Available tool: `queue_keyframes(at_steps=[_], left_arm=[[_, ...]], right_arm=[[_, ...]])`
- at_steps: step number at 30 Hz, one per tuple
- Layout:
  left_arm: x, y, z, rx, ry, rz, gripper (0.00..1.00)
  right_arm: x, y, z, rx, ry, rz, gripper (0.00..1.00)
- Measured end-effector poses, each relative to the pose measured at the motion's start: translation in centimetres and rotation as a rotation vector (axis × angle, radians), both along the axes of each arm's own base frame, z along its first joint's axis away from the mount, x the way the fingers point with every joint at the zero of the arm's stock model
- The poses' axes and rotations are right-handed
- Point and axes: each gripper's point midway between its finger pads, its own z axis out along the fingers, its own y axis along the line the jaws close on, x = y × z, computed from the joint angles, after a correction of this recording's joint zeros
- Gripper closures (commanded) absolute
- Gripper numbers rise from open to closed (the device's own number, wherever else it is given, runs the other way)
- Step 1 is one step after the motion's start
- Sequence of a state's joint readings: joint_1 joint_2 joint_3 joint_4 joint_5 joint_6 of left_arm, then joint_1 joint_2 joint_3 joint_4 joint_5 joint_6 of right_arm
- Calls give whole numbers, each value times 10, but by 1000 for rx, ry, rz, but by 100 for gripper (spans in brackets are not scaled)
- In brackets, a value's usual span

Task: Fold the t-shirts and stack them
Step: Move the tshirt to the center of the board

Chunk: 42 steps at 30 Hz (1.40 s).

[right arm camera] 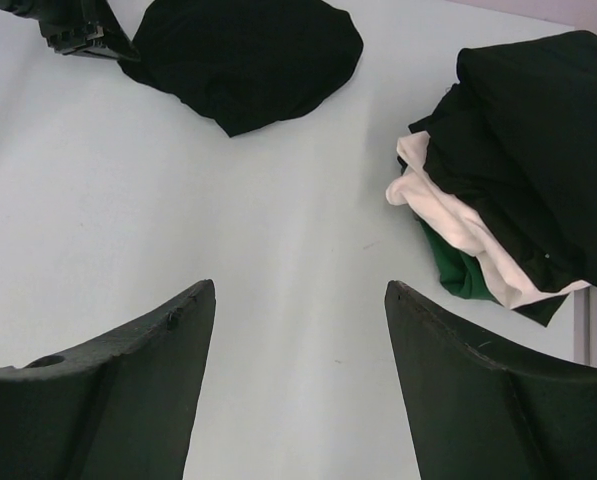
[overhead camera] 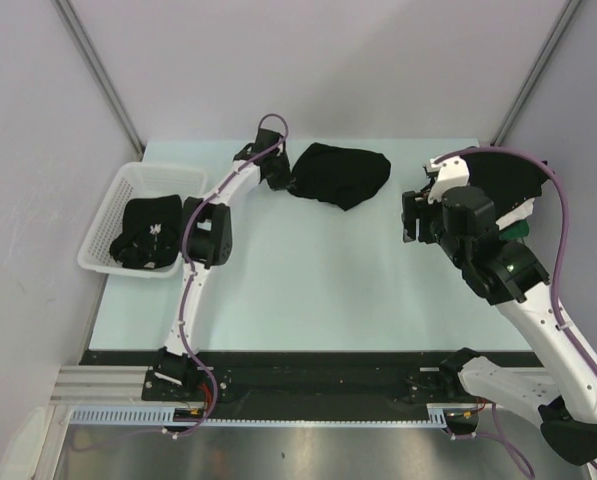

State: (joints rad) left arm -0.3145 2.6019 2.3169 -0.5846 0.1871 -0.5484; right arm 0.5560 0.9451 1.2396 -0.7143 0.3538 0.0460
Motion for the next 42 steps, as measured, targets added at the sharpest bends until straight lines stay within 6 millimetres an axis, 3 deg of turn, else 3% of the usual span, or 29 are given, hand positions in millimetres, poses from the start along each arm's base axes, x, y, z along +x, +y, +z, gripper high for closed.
queue_keyframes(at_steps=[3, 6, 9, 14, 16, 19, 23, 26, 29, 35, 39, 42], left_arm=[[-18, 6, 2, 17, 33, -2, 100], [-54, 21, 16, 59, 84, 2, 100], [-93, 36, 54, 88, 90, 2, 100], [-164, 57, 145, 90, -21, 2, 100], [-192, 66, 172, 89, -67, 5, 100], [-229, 82, 191, 110, -88, 11, 100], [-261, 105, 202, 167, -78, 37, 100], [-270, 112, 215, 191, -68, 40, 100], [-267, 107, 248, 162, -119, 21, 100], [-261, 68, 363, -3, -375, -77, 100], [-279, 43, 438, -111, -554, -166, 100], [-294, 31, 478, -201, -658, -225, 100]], right_arm=[[2, 4, -3, 3, 10, 2, 26], [6, 10, -7, 7, 24, 6, 27], [13, 18, -14, 12, 43, 11, 27], [28, 42, -35, 21, 101, 40, 27], [34, 54, -47, 23, 133, 55, 28], [40, 74, -68, 28, 189, 79, 28], [38, 106, -94, 52, 259, 131, 28], [32, 122, -98, 76, 276, 154, 28], [26, 134, -95, 100, 269, 170, 28], [25, 137, -93, 102, 252, 150, 28], [29, 135, -90, 106, 229, 133, 28], [32, 136, -86, 117, 212, 132, 28]])
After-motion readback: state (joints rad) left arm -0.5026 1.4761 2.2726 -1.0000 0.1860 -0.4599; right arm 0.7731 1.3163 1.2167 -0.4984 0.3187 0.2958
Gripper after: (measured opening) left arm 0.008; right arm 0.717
